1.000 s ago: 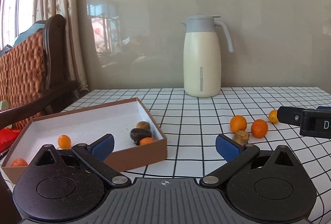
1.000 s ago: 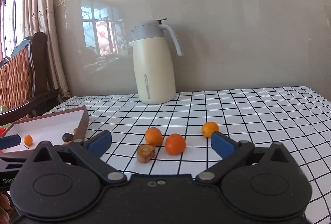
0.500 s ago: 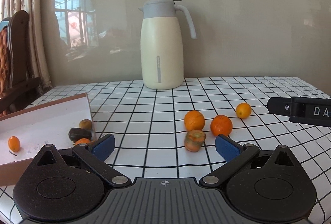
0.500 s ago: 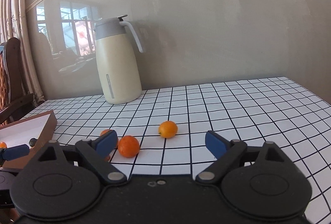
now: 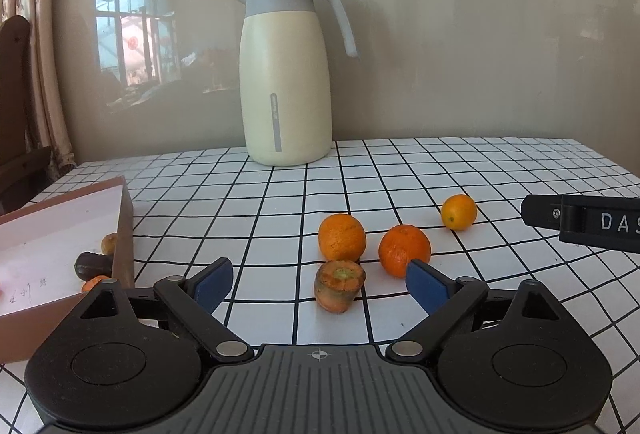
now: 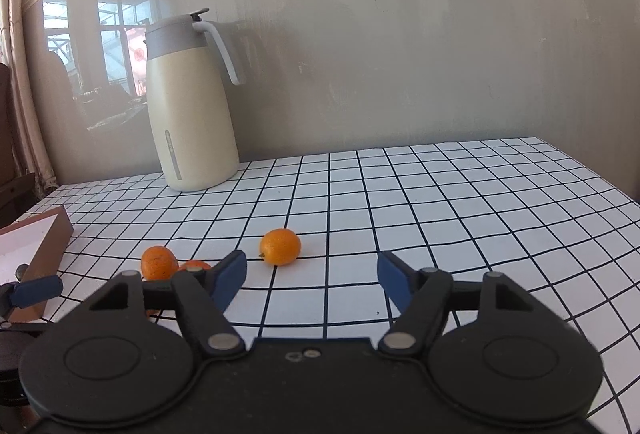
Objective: Organize fruits
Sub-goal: 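Move both tools back toward the remaining oranges and carrot piece, then grasp a carrot piece with the left tool while the right tool grasps an orange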
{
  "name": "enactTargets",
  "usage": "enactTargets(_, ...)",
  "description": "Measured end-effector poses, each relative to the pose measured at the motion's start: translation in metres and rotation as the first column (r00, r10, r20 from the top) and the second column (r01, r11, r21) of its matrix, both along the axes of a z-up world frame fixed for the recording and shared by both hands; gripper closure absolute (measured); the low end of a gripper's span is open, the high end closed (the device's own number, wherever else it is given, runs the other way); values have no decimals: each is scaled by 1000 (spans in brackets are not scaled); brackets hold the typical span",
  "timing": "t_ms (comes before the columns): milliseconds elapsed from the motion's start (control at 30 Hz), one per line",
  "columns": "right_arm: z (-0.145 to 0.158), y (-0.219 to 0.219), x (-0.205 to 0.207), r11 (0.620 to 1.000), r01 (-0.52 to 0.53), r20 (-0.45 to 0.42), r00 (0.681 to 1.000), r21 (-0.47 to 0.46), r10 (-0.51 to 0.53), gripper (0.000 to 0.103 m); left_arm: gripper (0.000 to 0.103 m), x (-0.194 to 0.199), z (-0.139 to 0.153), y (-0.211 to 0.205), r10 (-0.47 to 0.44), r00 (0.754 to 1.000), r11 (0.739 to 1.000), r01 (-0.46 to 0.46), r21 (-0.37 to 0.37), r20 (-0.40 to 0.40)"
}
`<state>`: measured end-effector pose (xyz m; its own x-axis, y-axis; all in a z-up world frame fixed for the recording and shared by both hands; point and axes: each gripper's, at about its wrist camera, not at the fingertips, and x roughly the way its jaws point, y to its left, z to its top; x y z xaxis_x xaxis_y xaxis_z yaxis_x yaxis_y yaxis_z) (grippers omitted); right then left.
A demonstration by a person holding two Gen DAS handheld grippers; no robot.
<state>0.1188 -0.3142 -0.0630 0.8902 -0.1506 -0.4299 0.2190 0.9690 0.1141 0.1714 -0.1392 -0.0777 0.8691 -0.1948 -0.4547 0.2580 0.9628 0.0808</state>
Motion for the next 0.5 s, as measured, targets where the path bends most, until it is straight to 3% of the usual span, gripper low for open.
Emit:
enactTargets(333, -8, -4, 22, 1000, -15, -33, 999, 19, 16, 52, 30, 21, -12, -12, 5, 999, 1000, -4, 6, -48)
enactTargets(400, -10, -4, 27, 1000, -21, -37, 999, 23, 22, 54, 40, 24, -14, -12, 8, 998, 1000, -7, 5, -61)
enactTargets(500, -12, -5, 35, 999, -24, -45, 999, 32, 26, 54, 46, 29, -16, -11, 8, 996, 1000, -9, -7, -89)
